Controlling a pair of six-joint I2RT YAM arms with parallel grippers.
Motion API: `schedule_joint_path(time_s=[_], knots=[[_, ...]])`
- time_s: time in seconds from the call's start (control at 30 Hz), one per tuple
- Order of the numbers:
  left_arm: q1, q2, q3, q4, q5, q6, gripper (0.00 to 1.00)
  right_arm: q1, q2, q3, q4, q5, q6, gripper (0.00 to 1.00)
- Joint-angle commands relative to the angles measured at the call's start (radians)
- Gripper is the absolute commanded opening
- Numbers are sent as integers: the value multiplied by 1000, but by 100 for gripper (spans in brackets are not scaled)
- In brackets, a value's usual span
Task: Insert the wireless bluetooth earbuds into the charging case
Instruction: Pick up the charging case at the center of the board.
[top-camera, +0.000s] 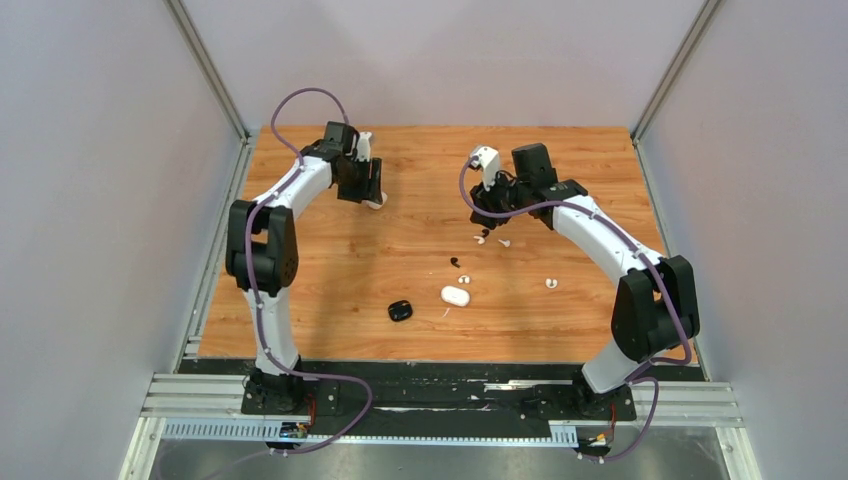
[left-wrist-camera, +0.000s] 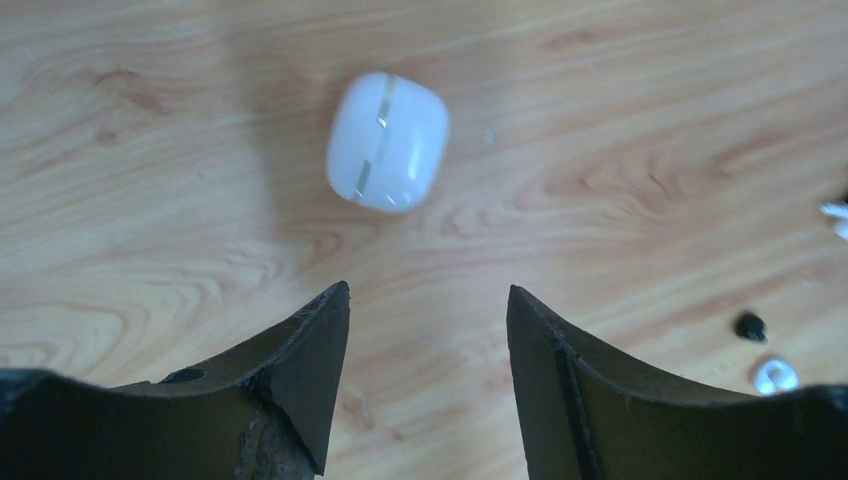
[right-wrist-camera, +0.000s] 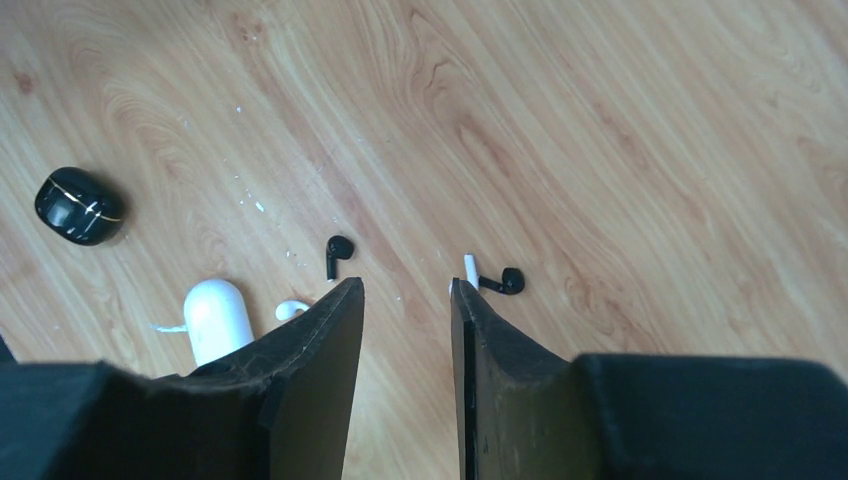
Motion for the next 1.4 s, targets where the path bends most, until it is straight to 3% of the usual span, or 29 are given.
schedule_joint_path(time_s=[0.0, 0.17, 0.33, 0.73, 1.03, 1.17, 1.27, 1.37], knots=[[8, 114, 127, 7, -50, -37, 68, -8, -10, 31, -35, -29, 72, 37], [8, 241, 255, 26, -77, -4, 72, -10, -16, 42, -54, -21, 75, 39], [8, 324, 347, 14, -68, 44, 70, -10, -17, 35, -54, -8, 79, 40], [-33, 332, 304, -39, -40, 72, 57, -21, 5, 36, -33, -14, 111, 42], [-56, 298, 258, -82, -152, 88, 62, -22, -7, 15, -8, -20, 130, 44], [-60, 297, 251, -85, -140, 112, 48, -22, -13, -5, 4, -31, 141, 44], [-63, 294, 257, -86, -114, 122, 23, -22, -16, -10, 7, -35, 147, 44], [-58, 261, 254, -79, -39, 113, 8, -24, -23, 2, 8, -45, 151, 44]])
